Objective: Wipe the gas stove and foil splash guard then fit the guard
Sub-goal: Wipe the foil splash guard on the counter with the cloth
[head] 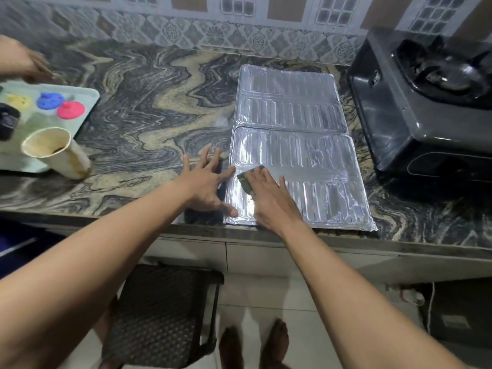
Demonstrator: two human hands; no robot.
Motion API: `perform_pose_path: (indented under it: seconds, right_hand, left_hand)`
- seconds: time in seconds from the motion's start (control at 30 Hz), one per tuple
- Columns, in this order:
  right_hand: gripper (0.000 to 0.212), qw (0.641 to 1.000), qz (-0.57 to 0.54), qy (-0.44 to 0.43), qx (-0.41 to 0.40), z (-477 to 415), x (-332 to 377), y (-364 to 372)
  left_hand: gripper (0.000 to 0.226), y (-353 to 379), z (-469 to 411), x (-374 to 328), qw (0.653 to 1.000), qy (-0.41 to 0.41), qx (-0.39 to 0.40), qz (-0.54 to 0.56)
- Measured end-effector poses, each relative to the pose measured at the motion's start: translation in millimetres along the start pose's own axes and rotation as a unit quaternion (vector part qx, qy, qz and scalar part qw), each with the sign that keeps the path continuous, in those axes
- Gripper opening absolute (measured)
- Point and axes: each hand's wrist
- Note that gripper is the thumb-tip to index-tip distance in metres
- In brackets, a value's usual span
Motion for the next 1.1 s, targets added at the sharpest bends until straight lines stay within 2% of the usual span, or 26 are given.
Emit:
perform_pose_path:
  seconds: [0.2,0.43,0.67,0.9,1.1]
  right_hand:
    - [0.071,0.994,-0.012,-0.082,0.064,1.1,-5.0,-2.5]
    - [0.052,0.983,-0.03,-0.156,0.091,15.0,-17.2,-14.3]
    - [0.083,0.983,-0.014,-0.163,0.085,34.5,-27.3,-20.5]
    - [0.084,0.98,-0.014,-0.177,0.085,42.7,-41.4,-24.4]
    - [0.083,0.989,0.004,-0.138,0.06,57.0,-51.9,-25.2]
  left_hand:
    - [0.13,0.2,-0.4,0.5,1.0,-0.014,0.006,0.022]
    - [0.136,-6.1,2.0,-3.7,0.998,-0.031,0.035,0.044]
    - [0.134,-7.5,3.6,-5.8,0.998,-0.035,0.038,0.042]
    - [0.134,-11.2,3.6,-9.5,0.998,-0.042,0.045,0.026]
    - [0.134,-14.6,0.7,-14.9,0.997,-0.05,0.061,0.022]
Point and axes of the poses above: each hand's wrist, its own z-axis away from the middle knuckle, its own y-axis out of the palm, x = y × z, and after that the axes turned 9 degrees about y, right-handed
